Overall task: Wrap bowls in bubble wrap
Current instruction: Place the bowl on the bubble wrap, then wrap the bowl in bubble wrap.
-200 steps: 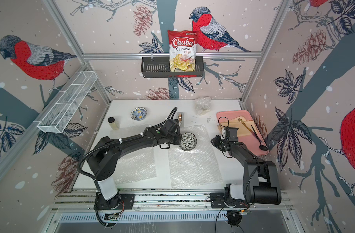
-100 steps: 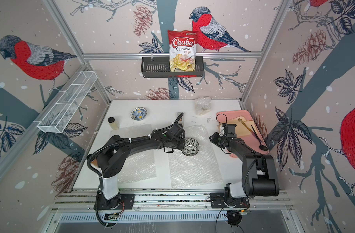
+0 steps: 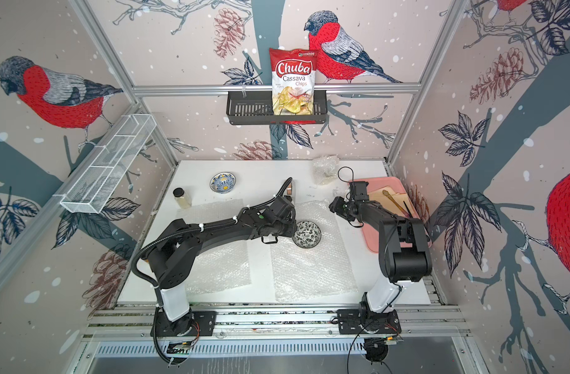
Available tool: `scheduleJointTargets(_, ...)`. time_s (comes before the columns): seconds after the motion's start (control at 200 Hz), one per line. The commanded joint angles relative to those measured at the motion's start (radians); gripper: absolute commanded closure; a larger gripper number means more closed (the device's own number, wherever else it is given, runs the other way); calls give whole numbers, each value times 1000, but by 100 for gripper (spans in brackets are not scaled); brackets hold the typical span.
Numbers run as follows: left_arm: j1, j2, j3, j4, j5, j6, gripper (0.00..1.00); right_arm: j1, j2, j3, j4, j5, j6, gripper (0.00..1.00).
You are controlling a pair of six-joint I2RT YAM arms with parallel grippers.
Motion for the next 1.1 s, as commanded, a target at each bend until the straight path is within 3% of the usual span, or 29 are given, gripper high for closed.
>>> scheduleJointTargets(0.0,0,-31,-25,14,-53,-6,63,29,107,128,-117,83,-60,42)
scheduleJointTargets(0.285,34,-144,-195,99,-95,-61,63,95,291,350,-220,170,-111,45)
scheduleJointTargets(0.46,47,-168,-256,123,-94,-73,63,104,308,360,-205,158,-123,71)
scheduleJointTargets(0.69,64,-176,-271,128,-92,-66,63,106,228,313,-171,118,-116,92)
scheduleJointTargets(1.096,67,-183,-271,143,-100,-62,63,154,-34,196,-198,-13,-117,99)
